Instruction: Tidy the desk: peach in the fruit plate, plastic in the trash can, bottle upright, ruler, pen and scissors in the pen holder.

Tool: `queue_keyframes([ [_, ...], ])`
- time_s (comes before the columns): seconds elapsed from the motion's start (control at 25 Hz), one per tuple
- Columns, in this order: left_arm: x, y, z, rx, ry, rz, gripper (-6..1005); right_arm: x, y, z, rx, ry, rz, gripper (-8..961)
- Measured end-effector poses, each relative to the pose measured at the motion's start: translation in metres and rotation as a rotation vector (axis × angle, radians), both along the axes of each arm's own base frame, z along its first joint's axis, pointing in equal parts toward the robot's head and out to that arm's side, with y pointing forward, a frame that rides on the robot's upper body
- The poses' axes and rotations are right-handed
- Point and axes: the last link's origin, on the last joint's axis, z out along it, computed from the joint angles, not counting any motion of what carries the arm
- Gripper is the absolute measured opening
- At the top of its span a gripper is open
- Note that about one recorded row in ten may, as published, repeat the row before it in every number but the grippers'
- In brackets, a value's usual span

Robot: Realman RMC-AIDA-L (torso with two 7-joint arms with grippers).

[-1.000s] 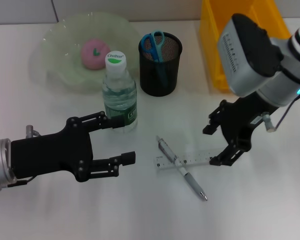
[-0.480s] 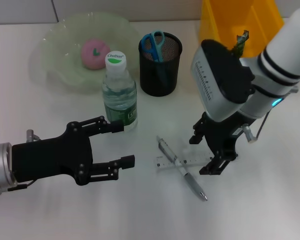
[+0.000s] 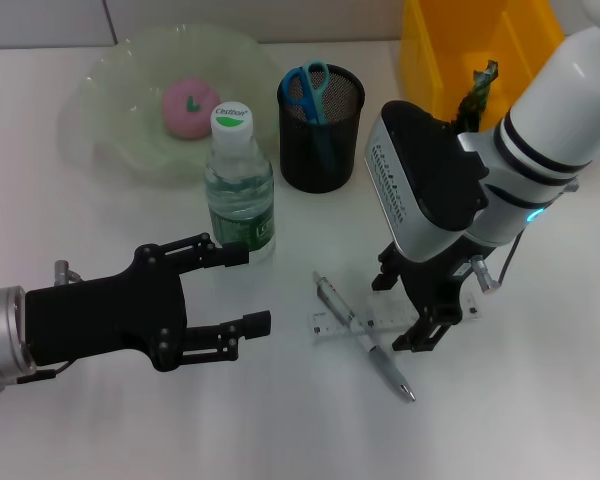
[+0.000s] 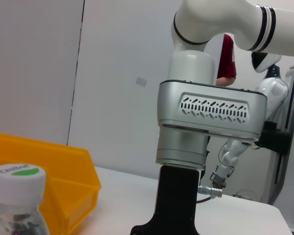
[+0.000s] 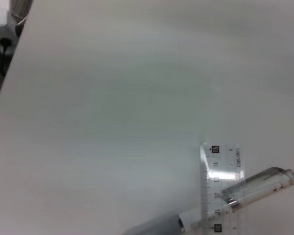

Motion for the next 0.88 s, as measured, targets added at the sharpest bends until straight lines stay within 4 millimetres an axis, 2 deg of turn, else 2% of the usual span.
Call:
queue_keyframes([
  [0.32,0.0005,0.0003,-0.0002,-0.001,0.0,-0.002,800,0.001,0.0006,-0.0022,0.001,0.002,-0.009,743],
  [0.6,0.0011,0.0004,-0.0002,-0.002,-0.001,-0.005,800,0.0025,0.0002,-0.0025,-0.002,0.0,-0.011,538],
  [0.88,0.0012,0.0004,0.0002,-0.001,-0.003,-0.005,800,0.0039,-0.0002,-0.0021,0.0,0.003,-0.016,263],
])
